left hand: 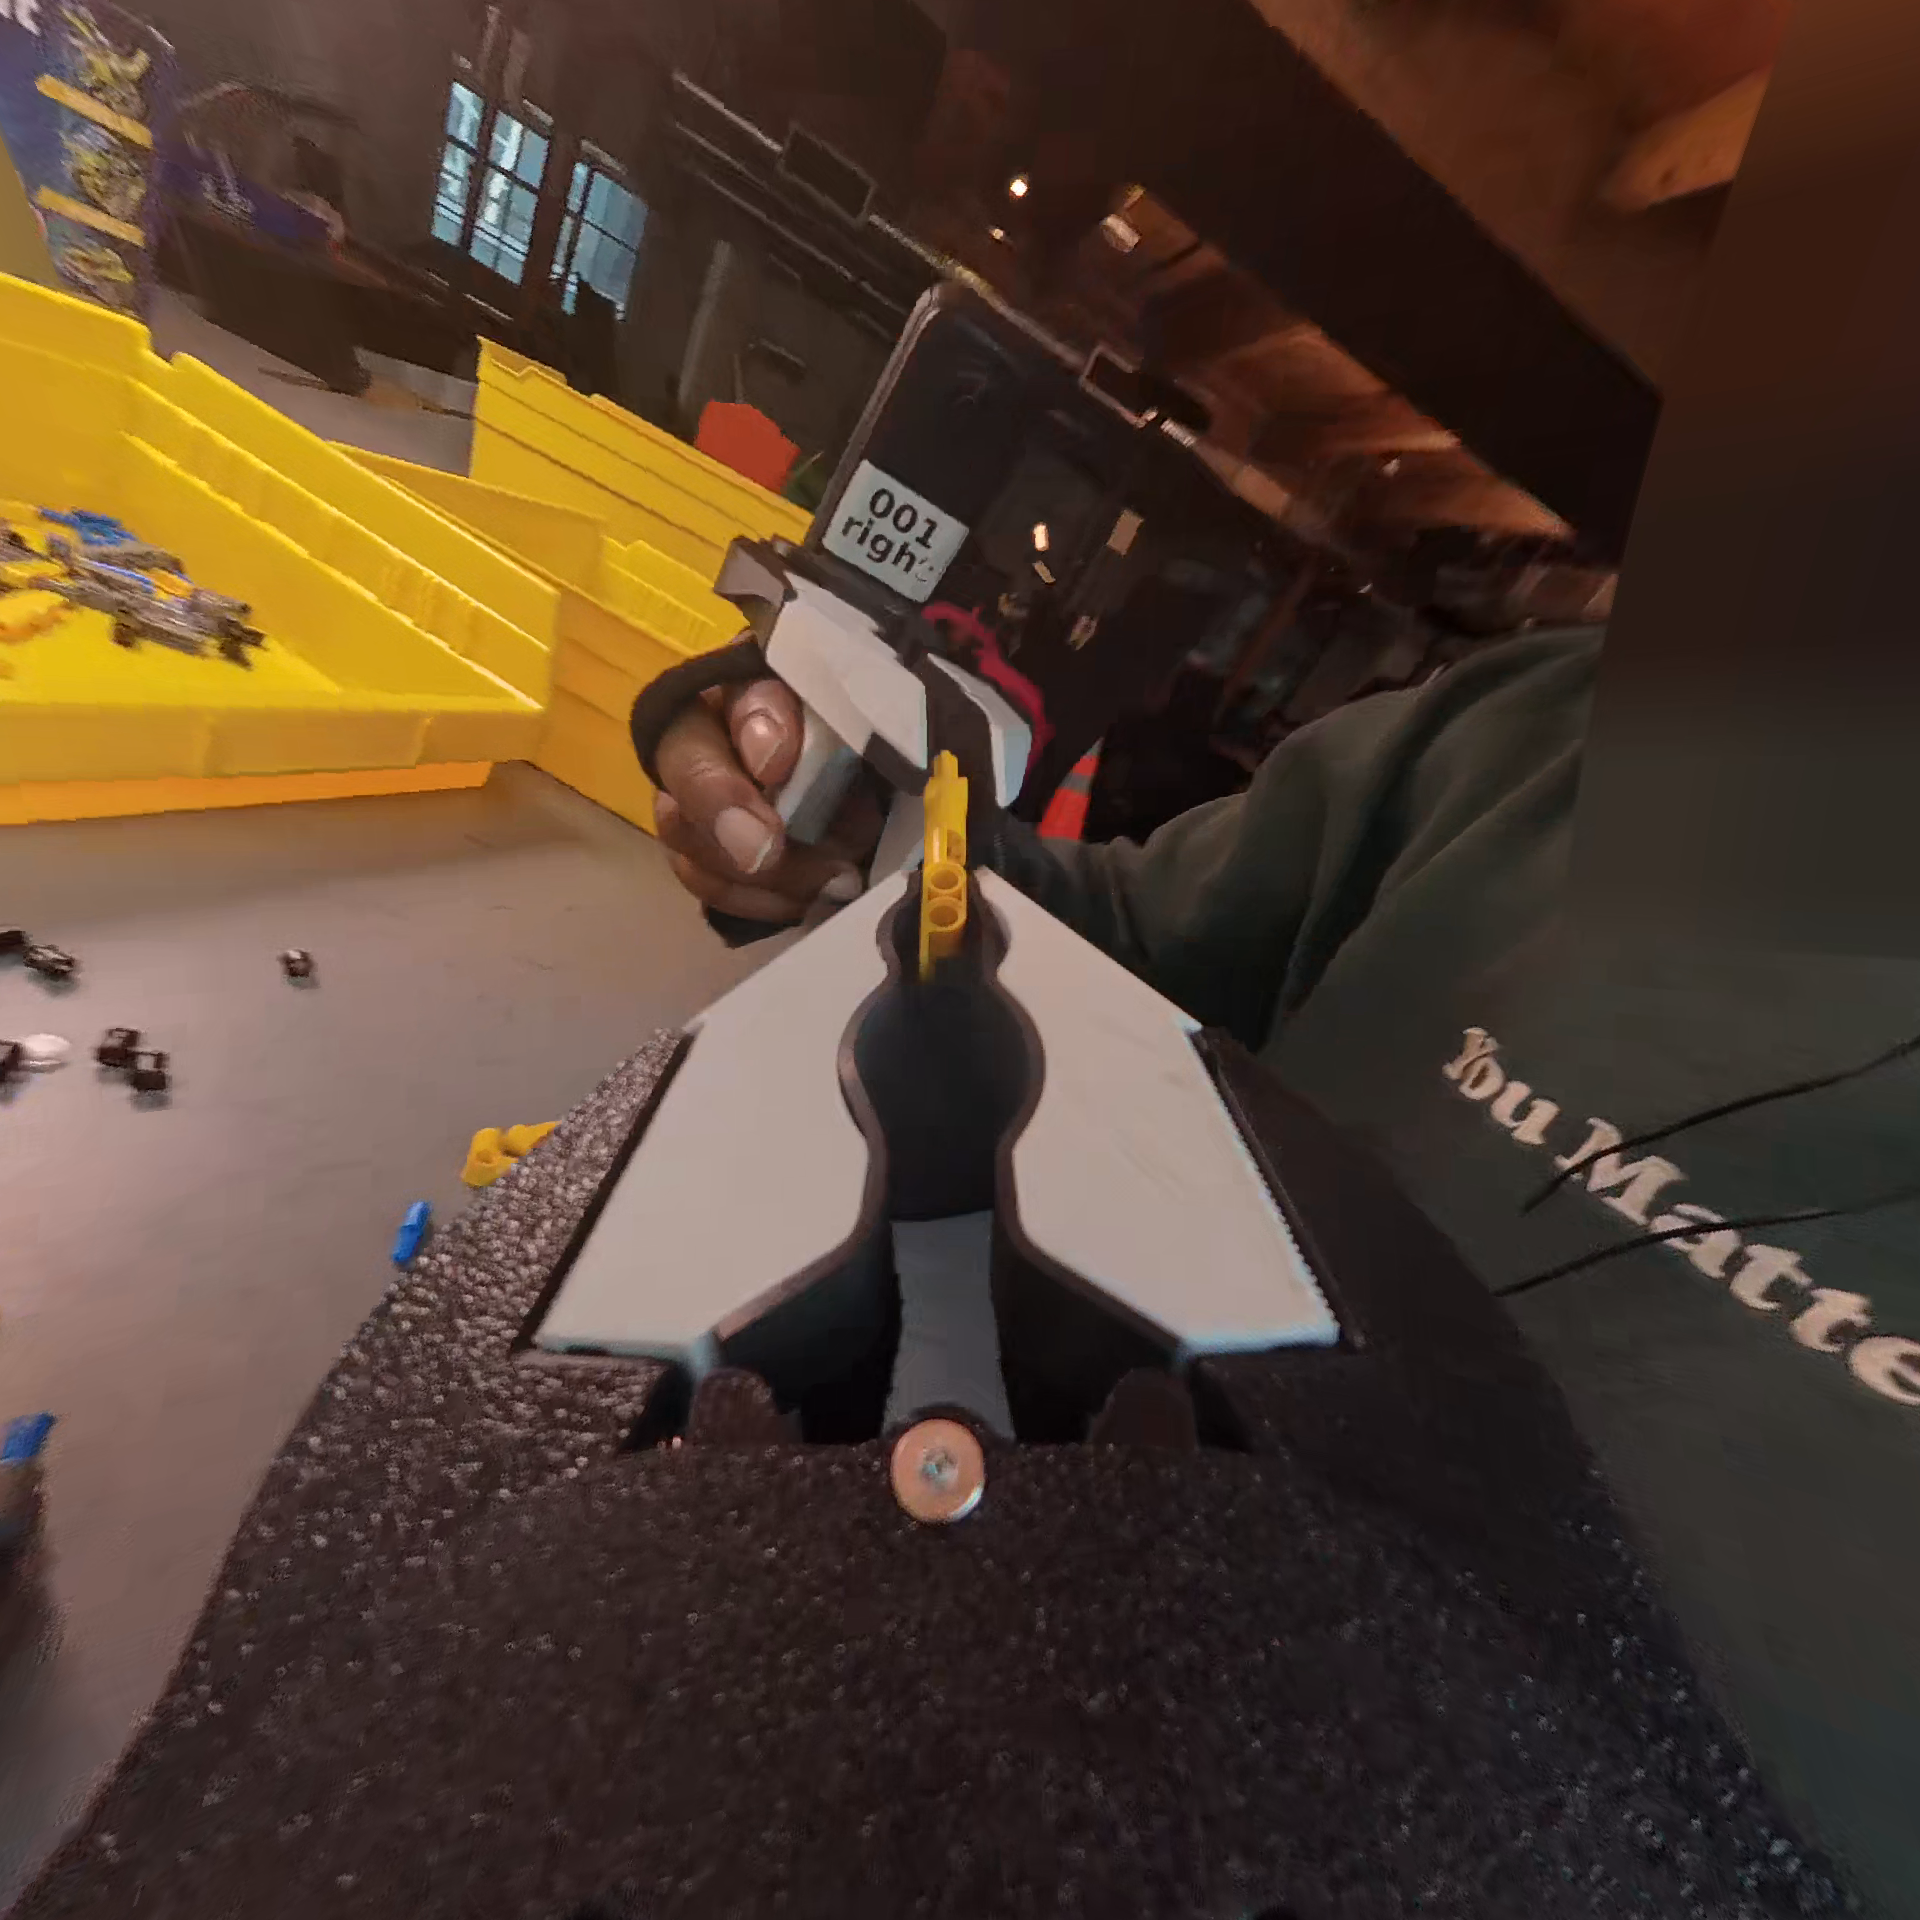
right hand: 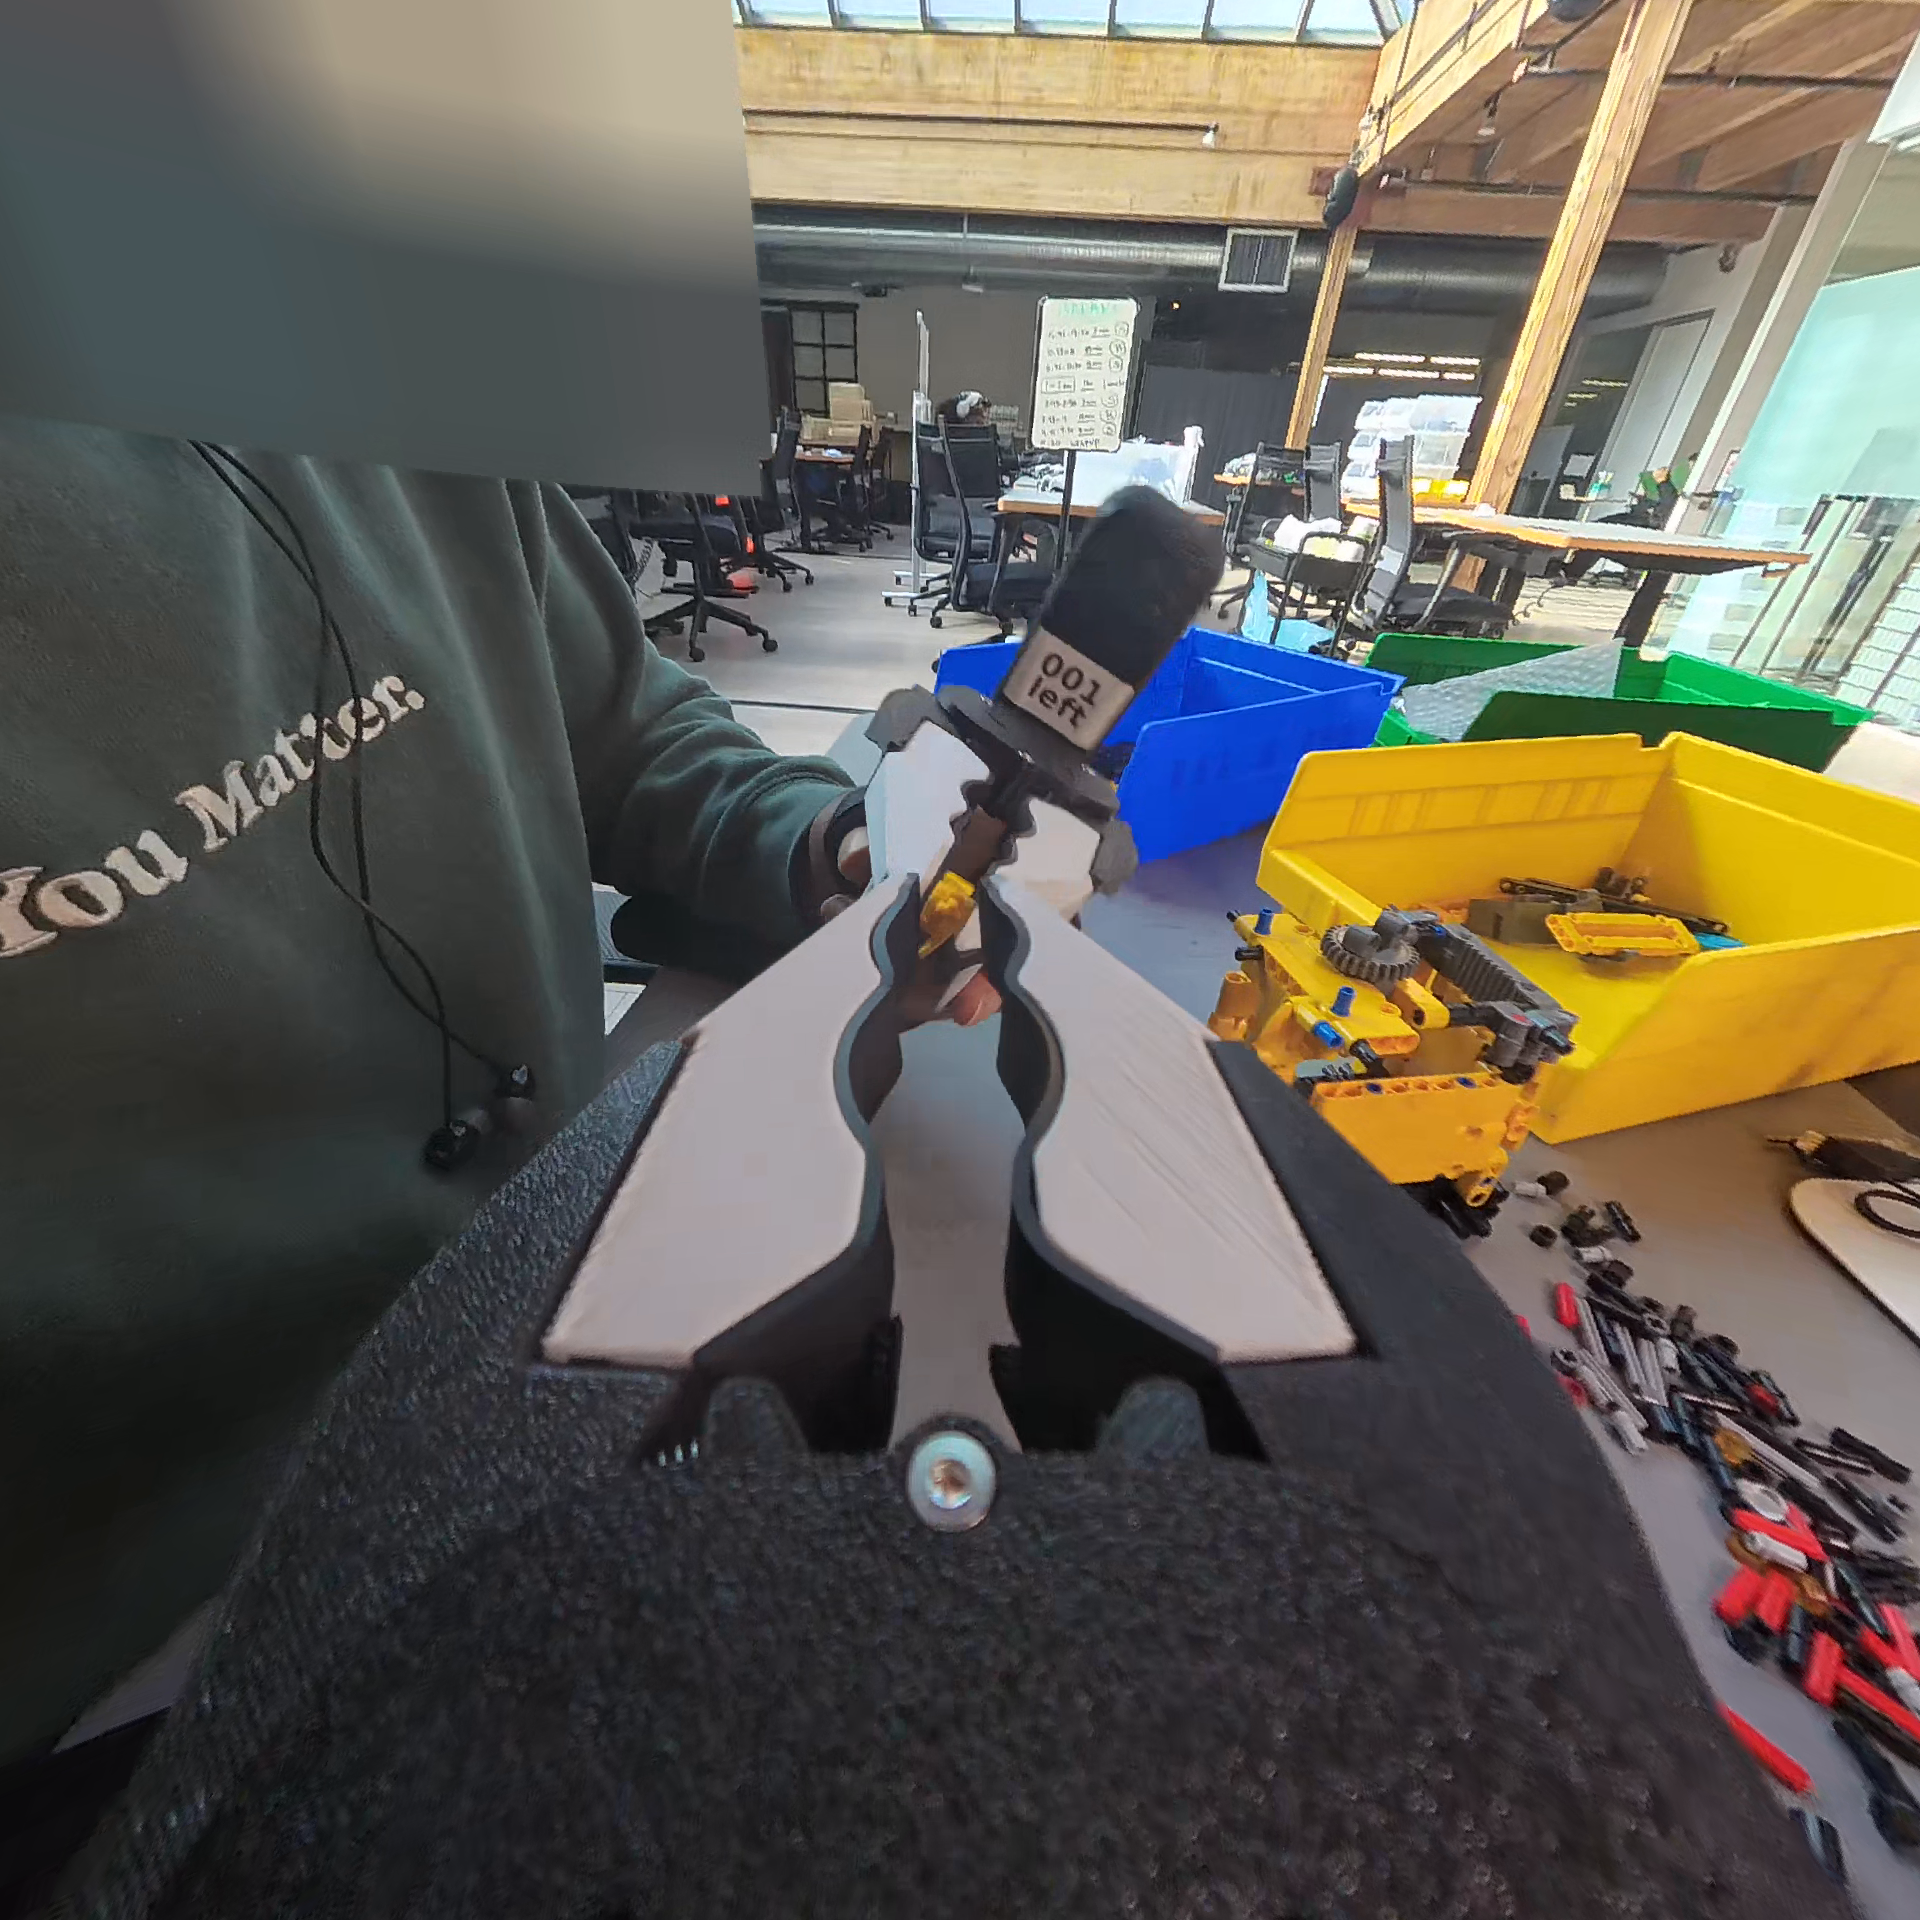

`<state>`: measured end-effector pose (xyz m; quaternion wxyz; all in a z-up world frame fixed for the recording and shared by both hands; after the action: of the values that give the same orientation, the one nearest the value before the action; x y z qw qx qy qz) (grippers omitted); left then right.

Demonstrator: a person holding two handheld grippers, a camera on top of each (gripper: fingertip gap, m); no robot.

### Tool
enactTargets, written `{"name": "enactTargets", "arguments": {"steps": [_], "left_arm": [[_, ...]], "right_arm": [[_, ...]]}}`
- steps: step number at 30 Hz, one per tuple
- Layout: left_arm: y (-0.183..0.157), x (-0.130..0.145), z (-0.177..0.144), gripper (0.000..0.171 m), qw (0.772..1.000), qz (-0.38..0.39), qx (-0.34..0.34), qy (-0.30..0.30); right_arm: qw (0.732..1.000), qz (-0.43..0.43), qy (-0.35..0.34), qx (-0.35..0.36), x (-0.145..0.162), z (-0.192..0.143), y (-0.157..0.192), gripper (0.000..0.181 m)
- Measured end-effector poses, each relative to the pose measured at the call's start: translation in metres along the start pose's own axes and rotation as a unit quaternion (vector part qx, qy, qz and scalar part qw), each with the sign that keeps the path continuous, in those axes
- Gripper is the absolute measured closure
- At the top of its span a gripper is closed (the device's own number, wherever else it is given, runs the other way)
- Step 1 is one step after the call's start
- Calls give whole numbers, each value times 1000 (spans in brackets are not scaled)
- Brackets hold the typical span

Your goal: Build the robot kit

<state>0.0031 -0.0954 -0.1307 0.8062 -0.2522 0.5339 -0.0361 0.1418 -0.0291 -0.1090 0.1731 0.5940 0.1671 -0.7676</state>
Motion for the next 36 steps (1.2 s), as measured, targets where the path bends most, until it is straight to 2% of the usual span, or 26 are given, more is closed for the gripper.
{"name": "enactTargets", "arguments": {"steps": [2, 5, 8, 12, 14, 17, 20, 26, 29, 31, 36], "left_arm": [[-4, -1, -1, 166, 993, 104, -35, 32], [-11, -2, -2, 166, 968, 233, -68, 58], [-18, -2, -3, 165, 929, 351, -89, 73], [-20, 0, -5, 165, 876, 459, -112, 98], [-19, 1, -6, 165, 860, 485, -117, 103], [-15, 2, -7, 165, 861, 484, -112, 111], [-15, 6, -6, 166, 844, 510, -115, 120], [-17, 7, -6, 165, 818, 548, -125, 124], [-17, 8, -6, 165, 820, 545, -122, 121], [-15, 9, -6, 165, 836, 523, -118, 119], [-6, 7, -8, 159, 924, 360, -89, 95]], "right_arm": [[1000, -2, 16, 4, 2, 0, -1, 173], [1000, 6, 25, 7, 5, 2, -2, 175], [999, 35, 8, 6, 7, 4, -3, 175], [998, 61, -8, 10, 14, 6, -6, 175], [998, 68, -10, 13, 16, 6, -8, 175], [998, 62, -7, 22, 19, 6, -9, 173], [999, 39, 3, 20, 20, 4, -7, 169], [999, 40, 20, 25, 24, 3, -10, 172], [999, 29, 23, 20, 23, 3, -9, 173], [999, 24, 33, 18, 23, 3, -9, 173], [999, 17, 44, 15, 22, -2, -10, 173]]}}
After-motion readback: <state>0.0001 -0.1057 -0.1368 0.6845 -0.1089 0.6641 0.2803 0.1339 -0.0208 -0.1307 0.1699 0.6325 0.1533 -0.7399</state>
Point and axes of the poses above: each gripper's, where its closed fingertips meet, z out along the fingers, x out of its underside, y = z × x across the jaws, the point moved 8 cm from there along -z, back along the fingers, and after that the axes turned 13 degrees about -y, right-handed, at the moved point
